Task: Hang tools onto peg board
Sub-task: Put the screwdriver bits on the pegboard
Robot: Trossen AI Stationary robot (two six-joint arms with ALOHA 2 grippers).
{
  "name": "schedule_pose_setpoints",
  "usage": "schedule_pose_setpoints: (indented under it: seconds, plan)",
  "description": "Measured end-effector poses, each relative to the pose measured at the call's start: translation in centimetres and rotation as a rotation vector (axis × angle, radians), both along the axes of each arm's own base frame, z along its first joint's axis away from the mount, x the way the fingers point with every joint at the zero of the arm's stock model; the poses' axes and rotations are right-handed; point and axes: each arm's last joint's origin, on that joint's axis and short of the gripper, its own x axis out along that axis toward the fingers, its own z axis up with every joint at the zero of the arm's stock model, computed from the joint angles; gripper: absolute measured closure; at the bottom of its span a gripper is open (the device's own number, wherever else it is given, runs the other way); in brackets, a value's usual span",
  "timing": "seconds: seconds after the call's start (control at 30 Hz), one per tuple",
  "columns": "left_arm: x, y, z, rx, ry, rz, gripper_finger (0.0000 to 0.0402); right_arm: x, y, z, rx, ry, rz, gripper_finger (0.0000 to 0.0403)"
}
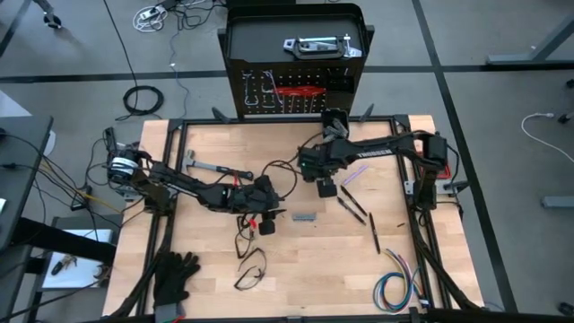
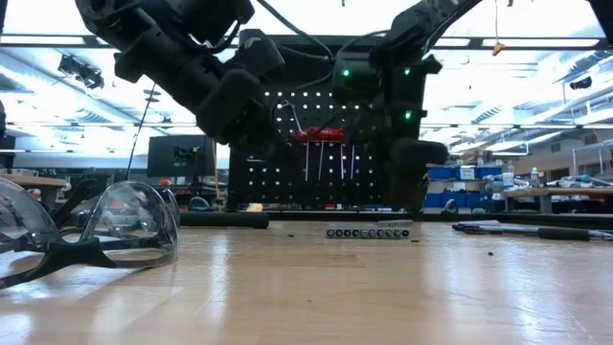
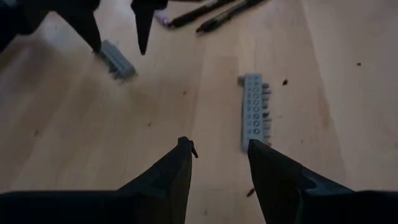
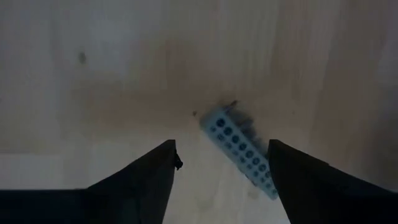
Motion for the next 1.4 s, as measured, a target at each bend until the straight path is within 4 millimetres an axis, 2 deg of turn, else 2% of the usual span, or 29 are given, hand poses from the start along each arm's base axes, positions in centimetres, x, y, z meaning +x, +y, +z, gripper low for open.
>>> schedule_pose_setpoints:
  seconds: [0.23, 0.37, 0.47, 0.63, 0.77, 0.83, 0.97, 1.13, 1.27, 1.4]
  plan:
    - [0.2, -0.2, 0.3, -0.050, -0.037, -0.035, 0.0245, -0.2, -2.5, -0.9, -0.008, 0.012, 0.033, 0.0112]
    - [0.3, -0.4, 0.5, -0.075, -0.058, -0.067, 0.0245, -0.2, -3.8, -2.1, 0.007, 0.026, 0.035, 0.0112]
    - [0.3, -0.4, 0.4, -0.078, -0.051, -0.072, 0.0245, -0.3, -4.4, -3.3, 0.082, 0.053, 0.022, 0.0124]
    - [0.2, -0.8, 0.3, -0.083, -0.040, -0.080, 0.0245, -0.1, -4.0, -4.9, 0.110, 0.115, 0.028, 0.0177]
    - [0.1, -1.1, 0.3, -0.088, -0.040, -0.087, 0.0245, 0.3, -3.0, -5.0, 0.091, 0.124, 0.067, 0.0269]
    - [0.1, -1.2, 0.3, -0.093, -0.039, -0.085, 0.0245, 0.4, -2.5, -4.7, 0.063, 0.132, 0.082, 0.0315]
    - [0.1, -1.2, 0.3, -0.097, -0.040, -0.082, 0.0245, 0.9, -2.0, -3.5, 0.009, 0.141, 0.083, 0.0327]
    - [0.1, -1.2, 0.3, -0.097, -0.036, -0.081, 0.0245, 1.0, -1.5, -0.2, -0.008, 0.080, 0.047, 0.0392]
    - [0.1, -1.2, 0.3, -0.098, -0.035, -0.080, 0.0245, 0.3, -1.1, 3.2, -0.034, -0.012, 0.014, 0.0398]
    - [0.1, -1.2, 0.2, -0.101, -0.031, -0.077, 0.0245, -1.3, -0.9, 6.1, -0.055, -0.055, -0.063, 0.0401]
